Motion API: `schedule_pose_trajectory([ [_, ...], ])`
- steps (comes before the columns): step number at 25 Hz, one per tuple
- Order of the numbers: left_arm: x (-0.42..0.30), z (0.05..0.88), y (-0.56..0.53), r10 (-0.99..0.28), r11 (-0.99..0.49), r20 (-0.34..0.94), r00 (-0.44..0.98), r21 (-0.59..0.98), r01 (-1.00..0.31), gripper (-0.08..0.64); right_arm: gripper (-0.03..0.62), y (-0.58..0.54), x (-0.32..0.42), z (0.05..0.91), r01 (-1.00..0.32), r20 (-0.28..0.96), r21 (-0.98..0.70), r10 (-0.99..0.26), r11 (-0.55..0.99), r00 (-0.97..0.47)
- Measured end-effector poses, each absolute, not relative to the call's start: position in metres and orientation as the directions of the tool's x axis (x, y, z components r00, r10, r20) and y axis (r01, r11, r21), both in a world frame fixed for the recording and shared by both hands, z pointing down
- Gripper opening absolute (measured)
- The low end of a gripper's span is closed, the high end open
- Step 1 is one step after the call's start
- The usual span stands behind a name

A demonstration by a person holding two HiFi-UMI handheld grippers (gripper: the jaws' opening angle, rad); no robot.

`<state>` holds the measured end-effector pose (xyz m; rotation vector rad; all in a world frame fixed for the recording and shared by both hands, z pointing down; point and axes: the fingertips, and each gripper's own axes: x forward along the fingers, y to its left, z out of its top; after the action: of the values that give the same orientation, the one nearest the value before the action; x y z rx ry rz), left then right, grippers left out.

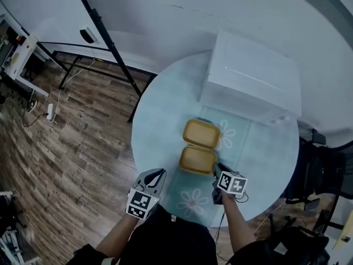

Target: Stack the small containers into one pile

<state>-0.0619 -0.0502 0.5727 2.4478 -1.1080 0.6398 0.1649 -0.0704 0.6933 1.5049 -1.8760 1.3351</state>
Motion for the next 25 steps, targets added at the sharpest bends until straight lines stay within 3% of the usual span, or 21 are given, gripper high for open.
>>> schedule_pose_trajectory([
  [10, -0.066, 0.576, -0.047, -0.598, -0.61, 0.555, 0.578, 0.152, -0.778, 0.023, 0.1, -0.066, 0.162, 0.71, -0.855, 0.769, -0.508, -0.501, -0.103, -0.396],
  [15, -0.063, 0.578, -0.046, -0.593, -0.612, 0.56, 0.579, 0.153, -0.776, 0.023, 0.043, -0.065, 0.159, 0.708, -0.847, 0.763, -0.523, -0.497, -0.098, -0.413],
  [25, -0.053, 0.575, -0.047, -0.586, -0.629, 0.55, 0.595, 0.155, -0.762, 0.023, 0.035, -0.054, 0.156, 0.702, -0.817, 0.745, -0.562, -0.506, -0.127, -0.434],
])
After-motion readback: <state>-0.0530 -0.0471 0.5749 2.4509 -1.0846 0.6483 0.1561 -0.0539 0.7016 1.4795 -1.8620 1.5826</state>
